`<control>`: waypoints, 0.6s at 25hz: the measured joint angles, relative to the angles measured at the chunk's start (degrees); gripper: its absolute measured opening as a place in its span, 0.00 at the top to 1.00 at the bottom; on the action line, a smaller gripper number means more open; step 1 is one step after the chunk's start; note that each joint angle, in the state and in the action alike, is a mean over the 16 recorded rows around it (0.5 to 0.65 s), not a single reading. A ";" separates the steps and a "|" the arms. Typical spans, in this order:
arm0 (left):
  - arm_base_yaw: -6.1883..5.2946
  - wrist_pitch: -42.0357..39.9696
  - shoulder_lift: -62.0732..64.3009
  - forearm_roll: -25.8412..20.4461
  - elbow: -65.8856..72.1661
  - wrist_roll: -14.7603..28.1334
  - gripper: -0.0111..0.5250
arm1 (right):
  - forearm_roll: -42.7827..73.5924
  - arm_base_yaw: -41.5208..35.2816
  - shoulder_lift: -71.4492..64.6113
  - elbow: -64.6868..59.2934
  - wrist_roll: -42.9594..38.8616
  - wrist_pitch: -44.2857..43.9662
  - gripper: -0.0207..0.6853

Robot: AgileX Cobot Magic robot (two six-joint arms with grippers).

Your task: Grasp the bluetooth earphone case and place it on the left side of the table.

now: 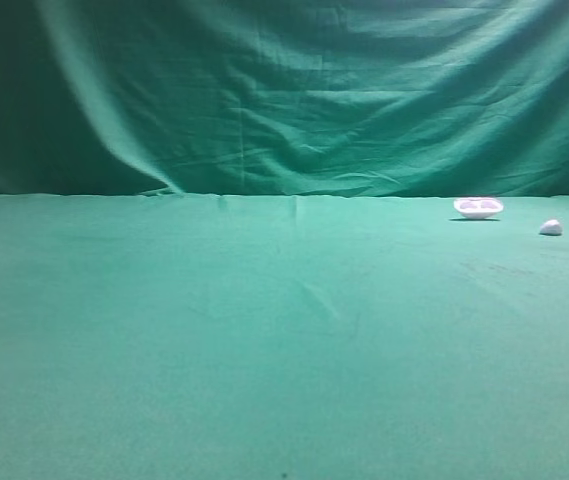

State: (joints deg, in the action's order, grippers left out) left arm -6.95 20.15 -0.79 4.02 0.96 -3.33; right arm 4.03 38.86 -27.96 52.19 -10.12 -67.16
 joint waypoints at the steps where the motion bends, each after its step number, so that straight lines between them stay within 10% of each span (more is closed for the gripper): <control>1: 0.00 0.00 0.00 0.00 0.00 0.00 0.98 | -0.24 -0.05 1.21 -0.21 0.62 -0.71 0.97; 15: 0.00 0.00 0.00 0.00 0.00 0.00 0.98 | -1.71 -13.43 10.49 -19.38 13.62 25.90 0.97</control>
State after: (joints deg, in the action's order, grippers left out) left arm -6.95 20.15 -0.79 4.02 0.96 -3.33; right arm 2.32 25.43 -17.47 32.80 3.50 -41.27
